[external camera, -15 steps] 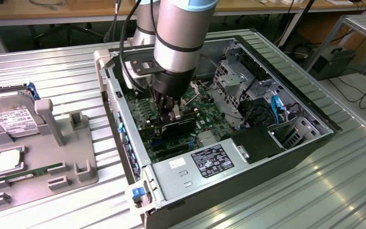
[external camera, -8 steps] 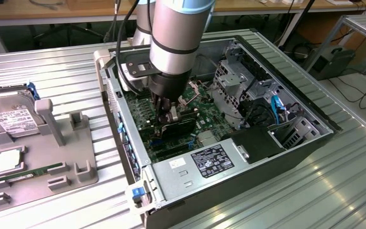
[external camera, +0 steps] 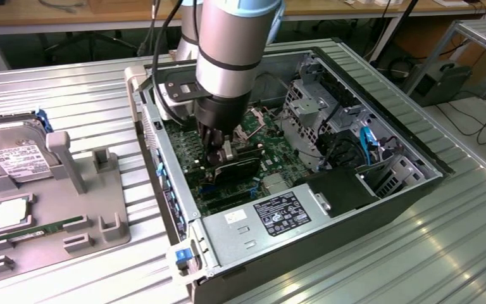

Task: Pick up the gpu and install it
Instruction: 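Press down on the gpu until it lock into place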

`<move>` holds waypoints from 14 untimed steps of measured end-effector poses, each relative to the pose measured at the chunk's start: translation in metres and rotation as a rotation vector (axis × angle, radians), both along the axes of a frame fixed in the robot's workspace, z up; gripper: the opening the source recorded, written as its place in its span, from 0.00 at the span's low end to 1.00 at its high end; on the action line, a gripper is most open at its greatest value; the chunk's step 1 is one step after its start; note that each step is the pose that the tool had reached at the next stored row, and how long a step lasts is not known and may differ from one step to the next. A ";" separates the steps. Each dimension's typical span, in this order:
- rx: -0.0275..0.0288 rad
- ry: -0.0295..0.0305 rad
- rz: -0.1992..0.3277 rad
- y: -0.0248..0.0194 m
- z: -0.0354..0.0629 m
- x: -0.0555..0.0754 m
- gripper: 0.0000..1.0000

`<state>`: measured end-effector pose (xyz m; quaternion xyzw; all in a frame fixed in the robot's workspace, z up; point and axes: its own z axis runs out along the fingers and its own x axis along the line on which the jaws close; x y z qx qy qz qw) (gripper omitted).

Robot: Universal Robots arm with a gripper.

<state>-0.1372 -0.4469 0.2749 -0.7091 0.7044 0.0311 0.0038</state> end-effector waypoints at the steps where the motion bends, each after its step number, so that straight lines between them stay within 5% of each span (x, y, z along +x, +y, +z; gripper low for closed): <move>1: 0.0000 0.0001 0.000 0.0009 0.0029 0.000 0.11; 5: 0.0001 0.0000 0.000 0.0016 0.0166 0.005 0.11; 14: 0.0001 0.0000 0.000 0.0016 0.0170 0.006 0.11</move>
